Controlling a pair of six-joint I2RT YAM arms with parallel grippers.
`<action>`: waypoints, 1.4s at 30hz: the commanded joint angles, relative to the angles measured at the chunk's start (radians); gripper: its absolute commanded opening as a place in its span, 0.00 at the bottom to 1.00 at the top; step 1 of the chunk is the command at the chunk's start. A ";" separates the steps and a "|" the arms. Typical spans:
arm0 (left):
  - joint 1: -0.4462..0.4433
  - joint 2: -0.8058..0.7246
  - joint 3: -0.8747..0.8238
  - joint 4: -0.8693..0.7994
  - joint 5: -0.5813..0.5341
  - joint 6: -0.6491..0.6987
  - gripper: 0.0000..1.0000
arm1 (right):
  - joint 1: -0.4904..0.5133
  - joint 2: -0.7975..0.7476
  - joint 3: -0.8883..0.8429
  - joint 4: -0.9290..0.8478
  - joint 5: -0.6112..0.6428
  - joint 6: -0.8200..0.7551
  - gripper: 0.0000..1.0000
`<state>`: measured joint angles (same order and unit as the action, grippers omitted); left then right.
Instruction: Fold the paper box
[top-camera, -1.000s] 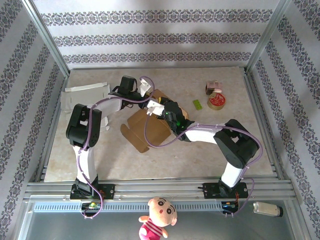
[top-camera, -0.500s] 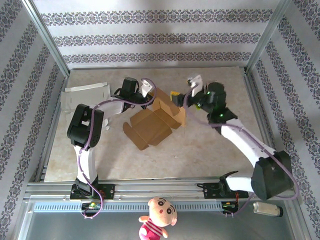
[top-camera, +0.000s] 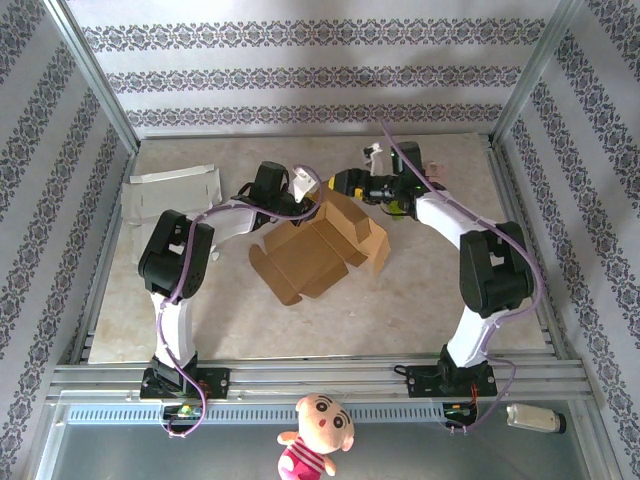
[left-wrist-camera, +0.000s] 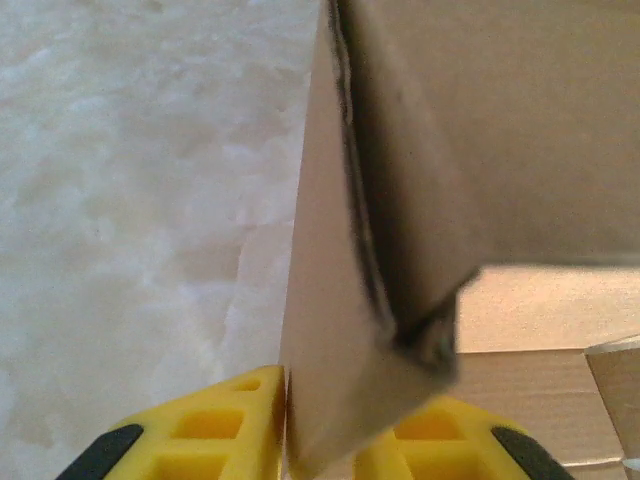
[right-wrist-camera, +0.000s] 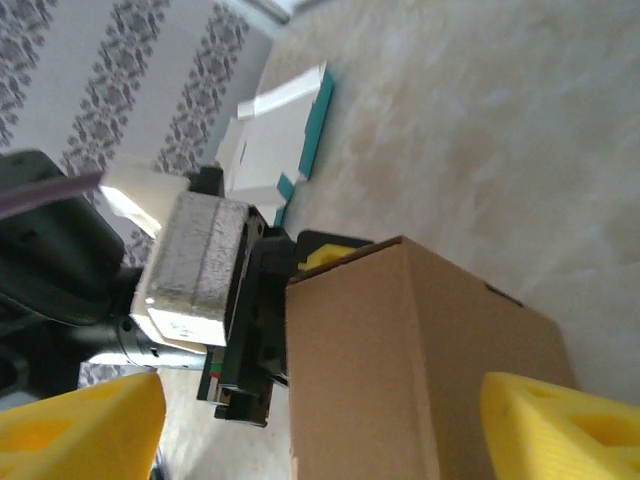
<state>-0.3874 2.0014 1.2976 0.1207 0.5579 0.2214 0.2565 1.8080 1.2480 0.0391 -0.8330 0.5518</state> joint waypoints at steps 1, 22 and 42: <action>-0.011 0.024 0.013 -0.037 -0.036 -0.035 0.26 | 0.015 0.038 0.035 -0.056 -0.022 -0.019 0.75; -0.038 0.043 -0.025 0.101 -0.183 -0.172 0.02 | 0.003 -0.010 0.029 -0.071 0.042 -0.032 0.68; -0.223 -0.120 -0.288 0.369 -0.961 -0.447 0.39 | 0.007 -0.403 -0.011 -0.411 0.701 0.202 0.74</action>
<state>-0.5991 1.9461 1.0428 0.4469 -0.3508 -0.1940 0.2451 1.4235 1.2652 -0.3080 -0.1921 0.7280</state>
